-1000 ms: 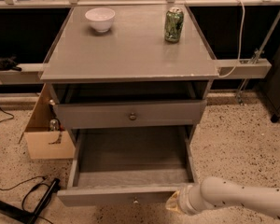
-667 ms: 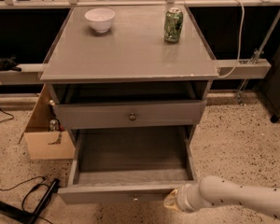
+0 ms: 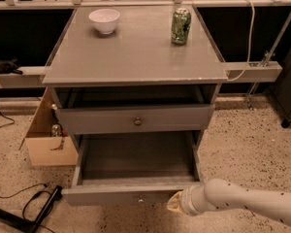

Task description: Close middle drawer

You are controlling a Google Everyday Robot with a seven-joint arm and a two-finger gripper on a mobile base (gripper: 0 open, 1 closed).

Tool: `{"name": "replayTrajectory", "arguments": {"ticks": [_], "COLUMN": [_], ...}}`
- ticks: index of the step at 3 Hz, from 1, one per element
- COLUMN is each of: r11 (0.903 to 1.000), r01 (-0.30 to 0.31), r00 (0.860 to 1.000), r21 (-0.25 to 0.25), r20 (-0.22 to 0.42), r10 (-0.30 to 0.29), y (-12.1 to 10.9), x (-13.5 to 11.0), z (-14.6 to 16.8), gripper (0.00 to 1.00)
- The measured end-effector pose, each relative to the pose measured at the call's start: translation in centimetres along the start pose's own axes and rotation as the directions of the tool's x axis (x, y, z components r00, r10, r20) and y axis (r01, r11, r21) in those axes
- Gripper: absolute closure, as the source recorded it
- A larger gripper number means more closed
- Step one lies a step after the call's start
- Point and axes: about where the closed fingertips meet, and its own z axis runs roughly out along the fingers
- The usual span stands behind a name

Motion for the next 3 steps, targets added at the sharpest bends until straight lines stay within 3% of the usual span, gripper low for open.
{"name": "replayTrajectory", "arguments": {"ticks": [1, 2, 3], "r11": [0.9992, 0.9927, 0.9926], "r01": [0.018, 0.047, 0.047], "r00": [1.000, 0.998, 0.998], "r21": [0.034, 0.112, 0.112], "r20": [0.014, 0.032, 0.032], "r10": [-0.019, -0.050, -0.050], "y": [-2.1, -6.3, -6.3], "x": [-1.5, -4.4, -4.4], "z": [-0.4, -1.9, -1.9], "gripper": [1.00, 1.00, 1.00]}}
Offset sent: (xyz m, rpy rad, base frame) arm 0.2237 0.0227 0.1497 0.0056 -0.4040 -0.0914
